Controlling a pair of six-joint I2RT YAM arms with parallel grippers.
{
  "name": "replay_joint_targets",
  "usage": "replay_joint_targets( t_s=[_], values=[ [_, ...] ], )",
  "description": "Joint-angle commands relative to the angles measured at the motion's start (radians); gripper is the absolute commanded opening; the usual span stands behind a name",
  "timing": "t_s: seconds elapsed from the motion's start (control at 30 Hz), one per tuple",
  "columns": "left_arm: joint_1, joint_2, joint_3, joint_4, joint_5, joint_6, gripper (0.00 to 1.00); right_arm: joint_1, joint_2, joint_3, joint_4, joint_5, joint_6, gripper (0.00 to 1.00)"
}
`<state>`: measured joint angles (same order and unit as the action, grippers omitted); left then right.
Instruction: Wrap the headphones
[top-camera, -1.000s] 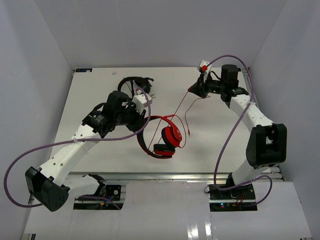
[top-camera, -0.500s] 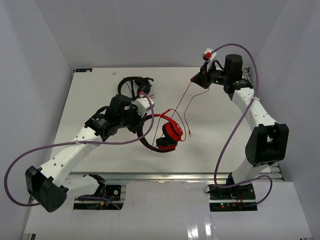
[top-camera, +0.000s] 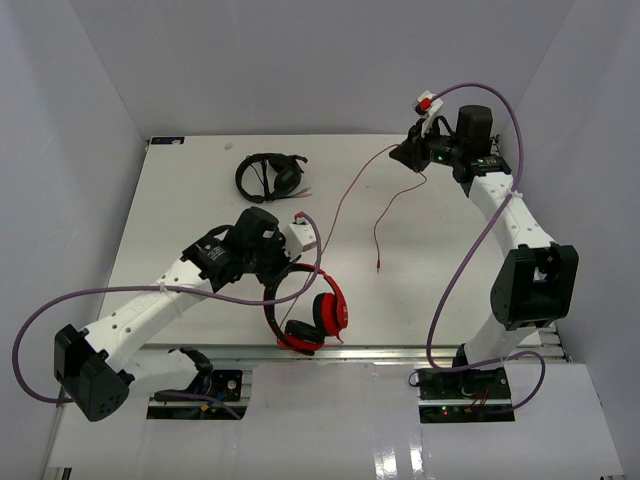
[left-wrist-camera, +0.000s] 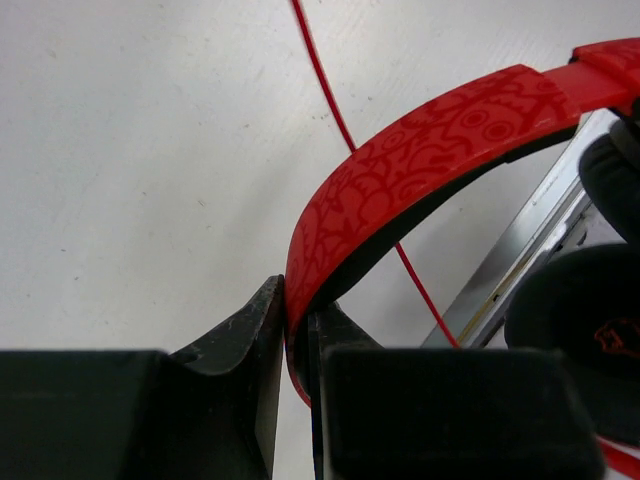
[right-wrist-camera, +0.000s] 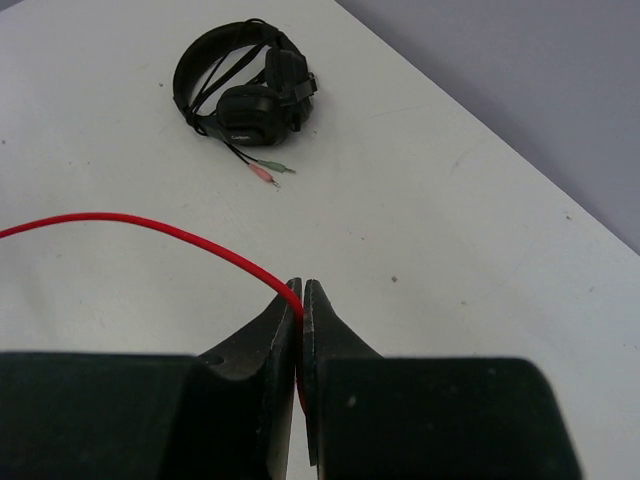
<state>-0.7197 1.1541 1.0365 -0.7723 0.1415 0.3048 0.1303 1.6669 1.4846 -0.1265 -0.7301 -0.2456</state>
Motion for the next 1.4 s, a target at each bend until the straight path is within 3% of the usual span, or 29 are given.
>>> replay_joint_targets(
  t_s=[0.0, 0.4, 0.93, 1.37],
  values=[
    [-0.02, 0.036, 0.024, -0.024, 0.015, 0.009, 0.0, -0.004, -0.034, 0.076, 0.036, -0.002, 0.01, 0.08],
    [-0.024, 0.103, 0.038, -0.021, -0.055, -0.005, 0.0, 0.0, -0.143, 0.04, 0.048, -0.05, 0.043, 0.08],
    [-0.024, 0.162, 0.017, 0.002, -0.097, -0.031, 0.0, 0.002, -0.265, 0.182, 0.051, -0.095, 0.158, 0.08],
    [-0.026, 0.162, -0.027, 0.042, -0.048, -0.035, 0.0, 0.002, -0.273, 0.366, -0.007, 0.04, 0.179, 0.08]
  ],
)
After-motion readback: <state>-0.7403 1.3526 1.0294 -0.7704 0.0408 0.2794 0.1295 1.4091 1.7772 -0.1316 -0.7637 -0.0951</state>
